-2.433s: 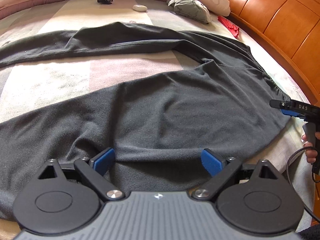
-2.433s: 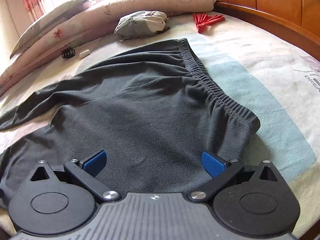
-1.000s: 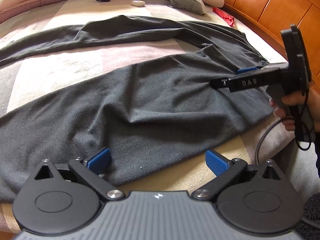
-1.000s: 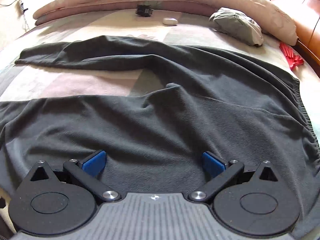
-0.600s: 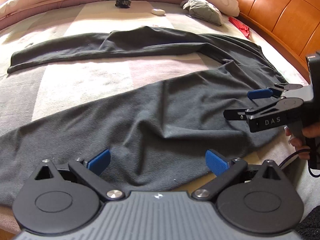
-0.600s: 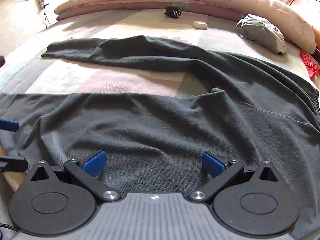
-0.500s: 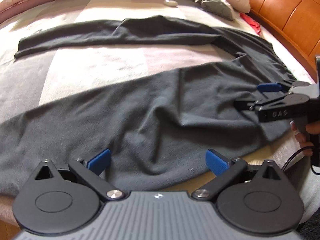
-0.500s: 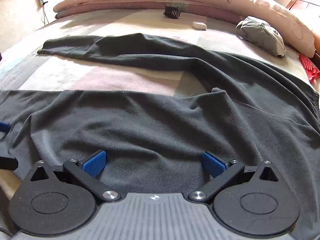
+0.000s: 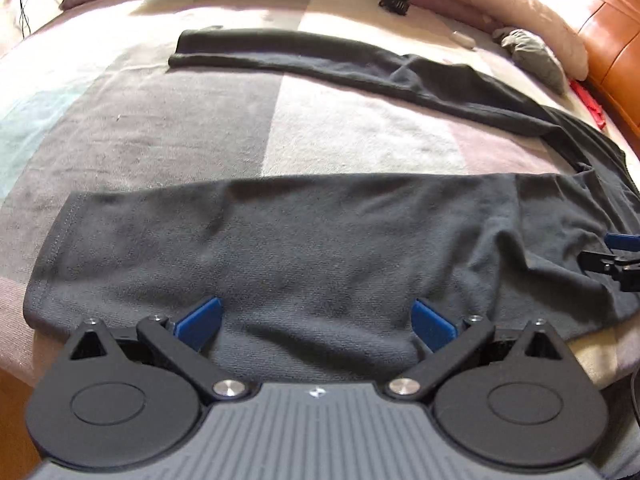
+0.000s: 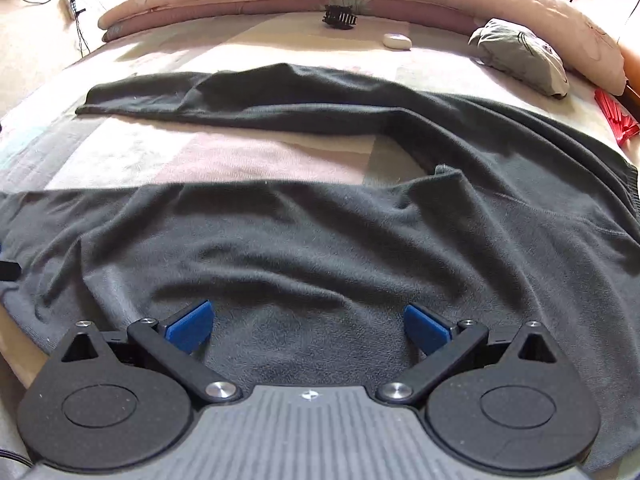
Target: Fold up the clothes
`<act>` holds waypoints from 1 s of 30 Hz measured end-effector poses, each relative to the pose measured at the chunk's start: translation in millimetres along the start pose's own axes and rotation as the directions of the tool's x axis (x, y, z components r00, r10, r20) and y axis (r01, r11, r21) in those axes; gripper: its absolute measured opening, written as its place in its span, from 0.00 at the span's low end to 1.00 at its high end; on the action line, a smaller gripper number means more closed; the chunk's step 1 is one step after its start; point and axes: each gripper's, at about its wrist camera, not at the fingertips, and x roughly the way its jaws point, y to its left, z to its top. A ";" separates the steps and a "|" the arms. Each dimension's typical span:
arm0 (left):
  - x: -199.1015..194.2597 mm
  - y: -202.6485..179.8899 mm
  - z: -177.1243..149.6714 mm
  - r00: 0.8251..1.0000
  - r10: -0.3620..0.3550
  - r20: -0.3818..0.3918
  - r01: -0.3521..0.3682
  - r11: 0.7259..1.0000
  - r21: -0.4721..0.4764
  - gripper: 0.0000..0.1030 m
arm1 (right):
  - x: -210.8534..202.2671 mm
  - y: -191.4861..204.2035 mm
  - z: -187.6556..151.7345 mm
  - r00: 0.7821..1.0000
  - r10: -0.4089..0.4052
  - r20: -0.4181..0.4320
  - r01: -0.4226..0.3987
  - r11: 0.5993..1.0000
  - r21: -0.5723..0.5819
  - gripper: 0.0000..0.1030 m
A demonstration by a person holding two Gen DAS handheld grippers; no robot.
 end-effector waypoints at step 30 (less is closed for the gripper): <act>-0.5 53.8 -0.5 0.992 0.119 0.043 -0.119 0.993 -0.006 0.99 | -0.8 3.0 -6.9 0.998 -0.025 0.054 0.024 1.000 0.011 1.00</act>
